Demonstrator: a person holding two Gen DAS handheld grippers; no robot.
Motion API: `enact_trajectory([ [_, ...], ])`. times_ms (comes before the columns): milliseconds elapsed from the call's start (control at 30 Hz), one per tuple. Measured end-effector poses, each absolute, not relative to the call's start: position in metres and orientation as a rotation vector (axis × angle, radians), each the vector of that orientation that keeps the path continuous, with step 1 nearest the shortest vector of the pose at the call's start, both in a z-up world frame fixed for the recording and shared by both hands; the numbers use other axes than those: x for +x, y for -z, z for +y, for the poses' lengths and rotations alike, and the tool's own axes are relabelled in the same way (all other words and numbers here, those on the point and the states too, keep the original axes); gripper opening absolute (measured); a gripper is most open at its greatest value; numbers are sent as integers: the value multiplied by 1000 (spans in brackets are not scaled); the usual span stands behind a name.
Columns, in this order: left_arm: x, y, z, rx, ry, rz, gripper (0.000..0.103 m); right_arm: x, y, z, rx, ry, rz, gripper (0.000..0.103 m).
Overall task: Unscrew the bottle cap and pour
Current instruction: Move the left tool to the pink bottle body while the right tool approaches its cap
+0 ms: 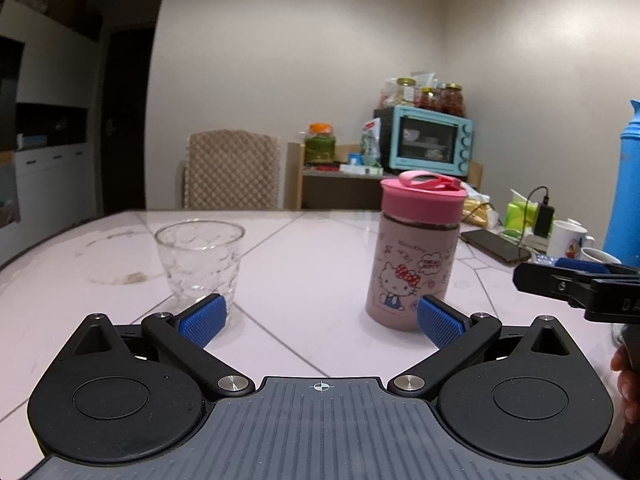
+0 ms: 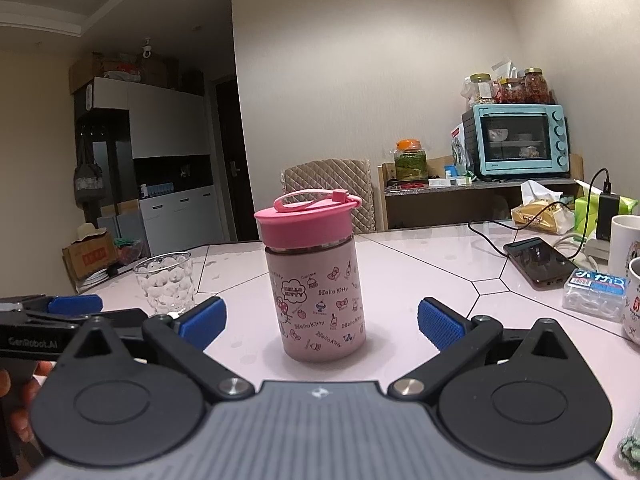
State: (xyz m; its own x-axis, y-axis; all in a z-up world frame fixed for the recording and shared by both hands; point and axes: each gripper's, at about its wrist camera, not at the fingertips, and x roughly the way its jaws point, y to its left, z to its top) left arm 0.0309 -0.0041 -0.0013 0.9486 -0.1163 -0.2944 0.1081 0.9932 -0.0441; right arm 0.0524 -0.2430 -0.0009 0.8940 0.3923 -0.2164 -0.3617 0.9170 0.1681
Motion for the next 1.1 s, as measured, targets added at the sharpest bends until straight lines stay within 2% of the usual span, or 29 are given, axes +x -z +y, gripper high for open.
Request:
enact_trajectory([
  [800,112,9,-30,106,432,309,103,86,-25,-253,131,-414,228,103],
  [933,119,18,-42,200,492,233,103,93,-25,-255,138,-418,235,103],
  [1100,142,24,-50,193,527,281,103,102,-25,-256,135,-424,239,103],
])
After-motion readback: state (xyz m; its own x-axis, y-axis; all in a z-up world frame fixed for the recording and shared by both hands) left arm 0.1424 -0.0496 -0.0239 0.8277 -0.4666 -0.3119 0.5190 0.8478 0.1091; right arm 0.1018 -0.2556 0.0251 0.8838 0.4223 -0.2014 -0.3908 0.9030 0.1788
